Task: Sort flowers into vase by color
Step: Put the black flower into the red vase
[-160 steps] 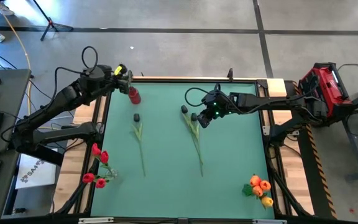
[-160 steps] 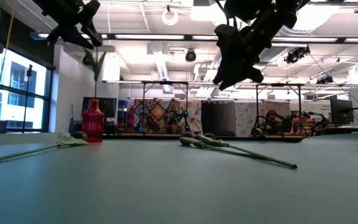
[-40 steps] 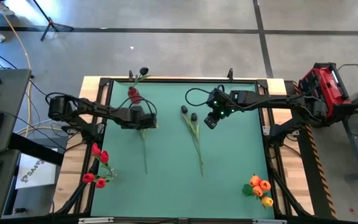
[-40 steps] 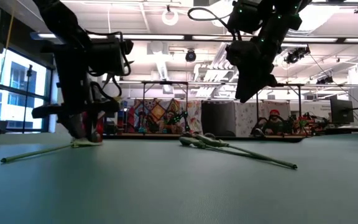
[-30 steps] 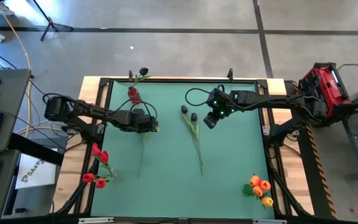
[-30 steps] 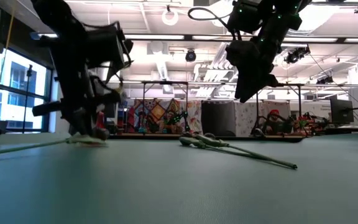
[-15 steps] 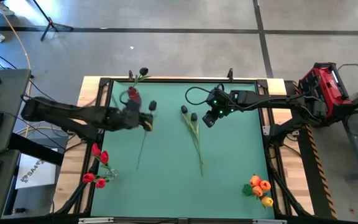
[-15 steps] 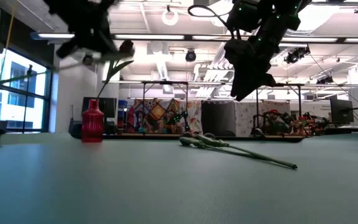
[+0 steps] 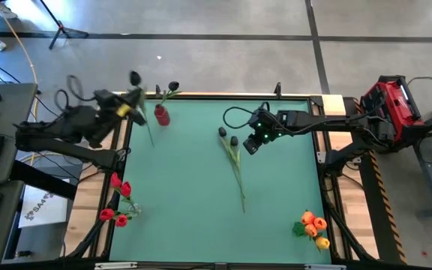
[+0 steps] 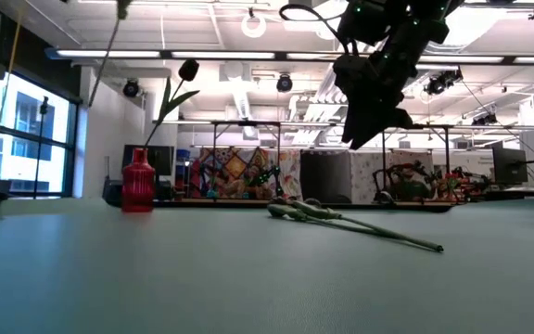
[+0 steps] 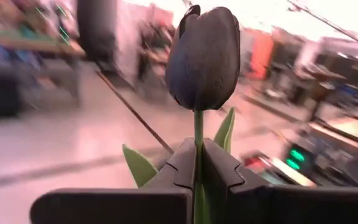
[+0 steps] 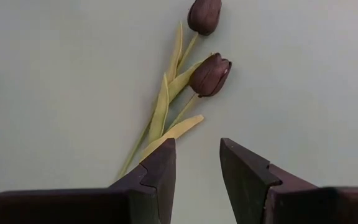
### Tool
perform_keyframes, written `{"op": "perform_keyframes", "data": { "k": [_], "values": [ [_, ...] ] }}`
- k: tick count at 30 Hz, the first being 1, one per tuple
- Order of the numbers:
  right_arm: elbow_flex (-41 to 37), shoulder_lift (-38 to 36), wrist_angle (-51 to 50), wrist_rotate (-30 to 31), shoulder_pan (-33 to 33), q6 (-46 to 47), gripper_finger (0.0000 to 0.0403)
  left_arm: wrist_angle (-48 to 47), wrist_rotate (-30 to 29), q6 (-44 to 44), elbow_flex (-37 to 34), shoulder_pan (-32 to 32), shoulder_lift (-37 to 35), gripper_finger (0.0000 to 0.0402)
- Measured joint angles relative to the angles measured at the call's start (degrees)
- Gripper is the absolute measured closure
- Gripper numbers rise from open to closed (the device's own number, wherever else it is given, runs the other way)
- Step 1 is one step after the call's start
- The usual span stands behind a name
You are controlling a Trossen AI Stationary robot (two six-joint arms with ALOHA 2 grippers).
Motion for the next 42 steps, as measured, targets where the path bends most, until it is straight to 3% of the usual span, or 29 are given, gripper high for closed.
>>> {"op": "perform_keyframes", "data": {
  "k": [4,7,14,26,32,42],
  "values": [
    [0.00,0.00,0.04,2.02,0.93,0.00,0.0289,7.17,-6.68,13.67,-0.07,1.22,-1.83,0.0401],
    [0.00,0.00,0.57,2.76,1.07,0.01,0.0289,10.28,-7.66,19.22,-0.61,4.49,-1.89,0.0401],
    [0.00,0.00,3.40,2.74,1.05,-0.10,0.0289,16.64,3.71,24.40,-0.61,17.38,2.33,0.0401],
    [0.00,0.00,3.50,-0.37,2.23,-0.01,0.0289,26.27,26.64,21.88,-0.66,39.12,11.30,0.0401],
    [0.00,0.00,3.48,-0.37,4.74,-0.17,0.0289,26.90,30.37,20.30,-0.66,43.29,14.02,0.0401],
    [0.00,0.00,3.42,1.52,7.18,-0.21,0.0289,26.74,31.01,19.18,-0.66,46.43,16.38,0.0401]
  ]
}}
